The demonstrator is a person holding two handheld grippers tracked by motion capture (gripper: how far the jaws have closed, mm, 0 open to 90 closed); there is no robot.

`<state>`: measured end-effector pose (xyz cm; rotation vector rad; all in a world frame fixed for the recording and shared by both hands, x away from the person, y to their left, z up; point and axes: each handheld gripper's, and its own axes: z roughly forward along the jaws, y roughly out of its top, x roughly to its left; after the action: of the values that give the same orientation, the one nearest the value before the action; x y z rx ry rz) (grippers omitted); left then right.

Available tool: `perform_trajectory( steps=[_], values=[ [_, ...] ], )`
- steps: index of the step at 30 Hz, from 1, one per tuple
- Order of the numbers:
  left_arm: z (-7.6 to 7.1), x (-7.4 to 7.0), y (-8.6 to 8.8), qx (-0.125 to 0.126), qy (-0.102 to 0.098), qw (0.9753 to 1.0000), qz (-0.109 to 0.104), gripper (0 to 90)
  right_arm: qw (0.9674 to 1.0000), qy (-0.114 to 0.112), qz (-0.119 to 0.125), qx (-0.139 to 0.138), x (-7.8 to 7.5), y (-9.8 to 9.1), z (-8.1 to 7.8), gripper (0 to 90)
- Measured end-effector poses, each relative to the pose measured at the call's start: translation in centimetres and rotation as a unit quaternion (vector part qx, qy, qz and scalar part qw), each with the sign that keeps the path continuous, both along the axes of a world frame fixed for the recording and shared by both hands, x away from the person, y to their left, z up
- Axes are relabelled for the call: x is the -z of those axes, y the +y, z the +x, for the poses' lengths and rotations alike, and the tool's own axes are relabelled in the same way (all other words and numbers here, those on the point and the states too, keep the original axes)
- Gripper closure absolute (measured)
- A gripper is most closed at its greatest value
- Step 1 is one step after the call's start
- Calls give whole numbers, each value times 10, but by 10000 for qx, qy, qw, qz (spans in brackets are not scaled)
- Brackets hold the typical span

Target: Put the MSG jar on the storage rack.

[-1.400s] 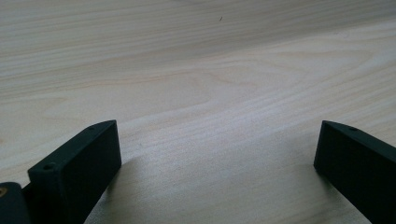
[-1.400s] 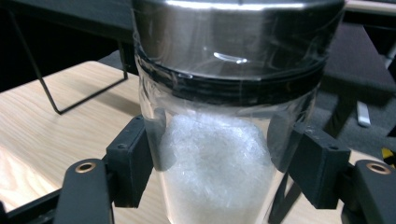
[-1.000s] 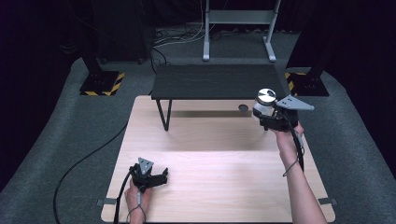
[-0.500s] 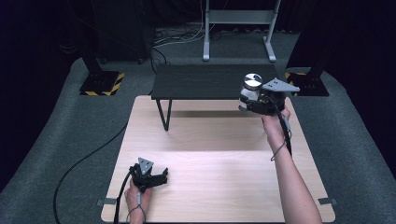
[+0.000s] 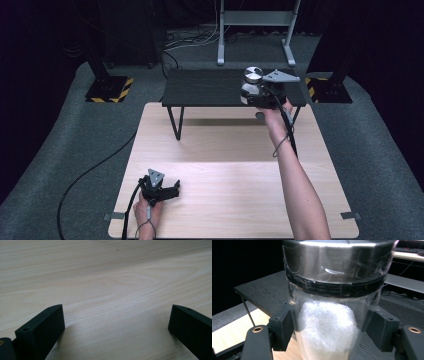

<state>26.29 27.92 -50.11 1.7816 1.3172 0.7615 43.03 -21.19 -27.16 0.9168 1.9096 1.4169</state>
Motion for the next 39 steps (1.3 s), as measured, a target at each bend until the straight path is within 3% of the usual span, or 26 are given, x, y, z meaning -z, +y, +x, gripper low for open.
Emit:
perform_trajectory(
  steps=[14, 32, 39],
  values=[
    [0, 0, 0, 6, 2, 10000, -12, 5, 9997, 222, -132, 8, 2, 28, 31, 300],
    [1, 0, 1, -2, 4, 10000, -49, 5, 9988, 437, -126, 173, 14, 30, 51, 299],
    [0, 0, 0, -1, 2, 10000, -44, 5, 9991, 366, -104, 169, 18, 30, 50, 299]
  ],
)
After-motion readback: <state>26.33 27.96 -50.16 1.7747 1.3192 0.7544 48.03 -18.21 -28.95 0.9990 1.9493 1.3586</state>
